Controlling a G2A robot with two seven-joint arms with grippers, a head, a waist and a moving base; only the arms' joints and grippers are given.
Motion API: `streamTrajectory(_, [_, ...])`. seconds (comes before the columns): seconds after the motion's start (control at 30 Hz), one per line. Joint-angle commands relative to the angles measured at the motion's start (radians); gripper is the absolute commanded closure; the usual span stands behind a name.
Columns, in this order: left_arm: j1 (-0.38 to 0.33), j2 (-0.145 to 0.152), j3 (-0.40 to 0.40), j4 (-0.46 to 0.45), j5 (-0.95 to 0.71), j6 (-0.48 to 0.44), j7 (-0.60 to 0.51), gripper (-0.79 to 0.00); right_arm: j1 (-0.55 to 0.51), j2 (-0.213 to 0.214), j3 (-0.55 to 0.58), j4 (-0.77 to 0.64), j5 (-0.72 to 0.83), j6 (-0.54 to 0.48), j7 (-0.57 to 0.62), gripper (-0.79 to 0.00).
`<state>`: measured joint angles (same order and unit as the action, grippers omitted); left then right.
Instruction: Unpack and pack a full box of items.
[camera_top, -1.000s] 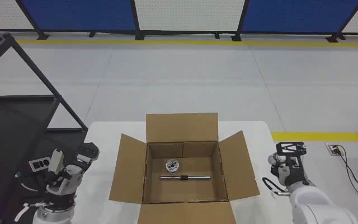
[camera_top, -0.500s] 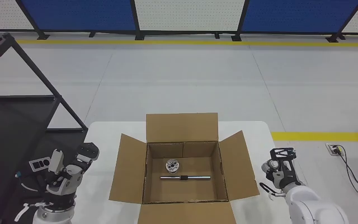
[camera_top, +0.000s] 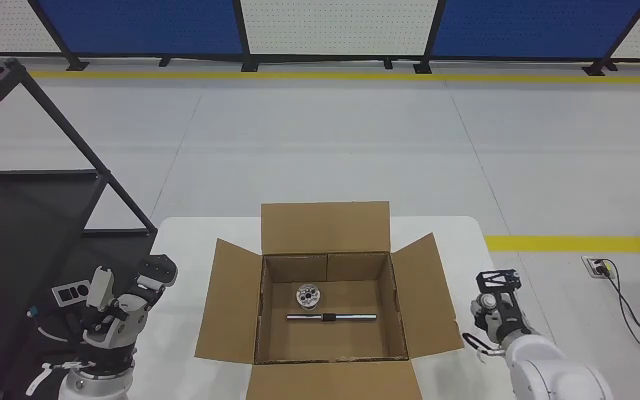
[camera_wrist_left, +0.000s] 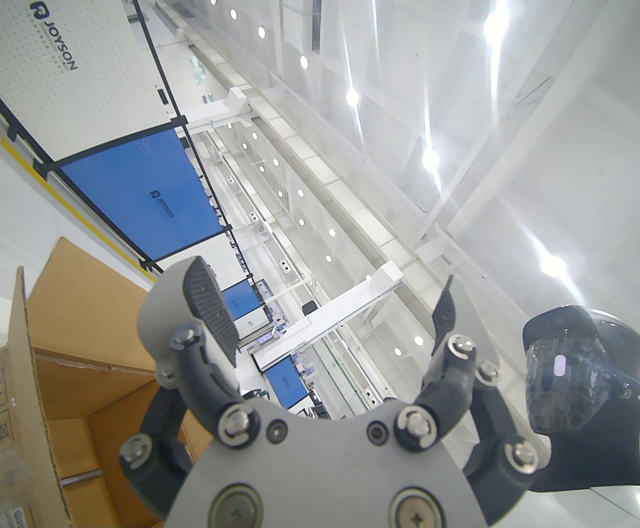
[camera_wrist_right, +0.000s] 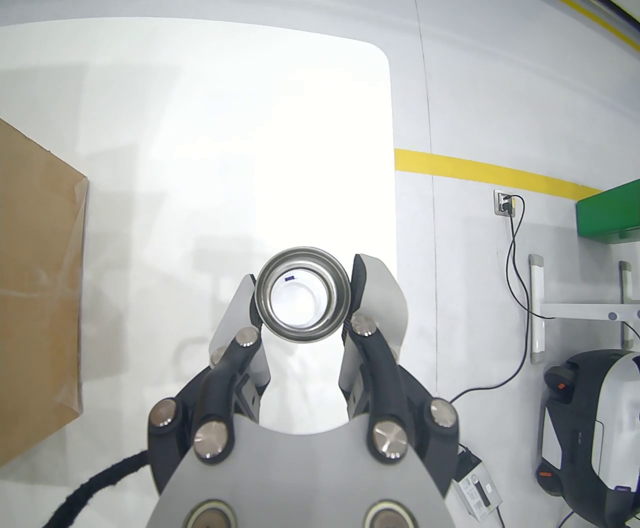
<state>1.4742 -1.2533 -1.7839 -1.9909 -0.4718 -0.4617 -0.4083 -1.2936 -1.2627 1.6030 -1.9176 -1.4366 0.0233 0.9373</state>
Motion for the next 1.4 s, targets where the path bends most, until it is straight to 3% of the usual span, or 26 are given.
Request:
streamTrajectory(0.0, [0.0, 0.0, 0.0, 0.0, 0.0, 0.0, 0.0, -0.785, 0.006, 0.0, -0.009, 0.006, -0.002, -0.012, 0.017, 0.0])
streamTrajectory(0.53, [0.0, 0.0, 0.0, 0.0, 0.0, 0.0, 0.0, -0.785, 0.042, -0.004, 0.0, 0.113, 0.152, 0.011, -0.024, 0.0])
streamTrajectory(0.93, [0.0, 0.0, 0.0, 0.0, 0.0, 0.0, 0.0, -0.785, 0.071, -0.001, -0.014, 0.169, 0.179, 0.011, -0.031, 0.0])
streamTrajectory(0.97, [0.0, 0.0, 0.0, 0.0, 0.0, 0.0, 0.0, -0.785, 0.073, -0.001, -0.015, 0.173, 0.18, 0.014, -0.031, -0.034])
streamTrajectory(1.0, [0.0, 0.0, 0.0, 0.0, 0.0, 0.0, 0.0, -0.785, 0.076, -0.001, -0.016, 0.176, 0.181, 0.015, -0.03, -0.243])
streamTrajectory(1.07, [0.0, 0.0, 0.0, 0.0, 0.0, 0.0, 0.0, -0.785, 0.079, 0.0, -0.02, 0.179, 0.178, 0.015, -0.027, -0.437])
streamTrajectory(1.1, [0.0, 0.0, 0.0, 0.0, 0.0, 0.0, 0.0, -0.785, 0.081, 0.0, -0.021, 0.18, 0.177, 0.016, -0.025, -0.61])
streamTrajectory(1.17, [0.0, 0.0, 0.0, 0.0, 0.0, 0.0, 0.0, -0.785, 0.084, 0.001, -0.026, 0.182, 0.171, 0.016, -0.022, -0.499])
streamTrajectory(1.37, [0.0, 0.0, 0.0, 0.0, 0.0, 0.0, 0.0, -0.785, 0.088, 0.003, -0.033, 0.186, 0.167, 0.025, -0.018, -0.514])
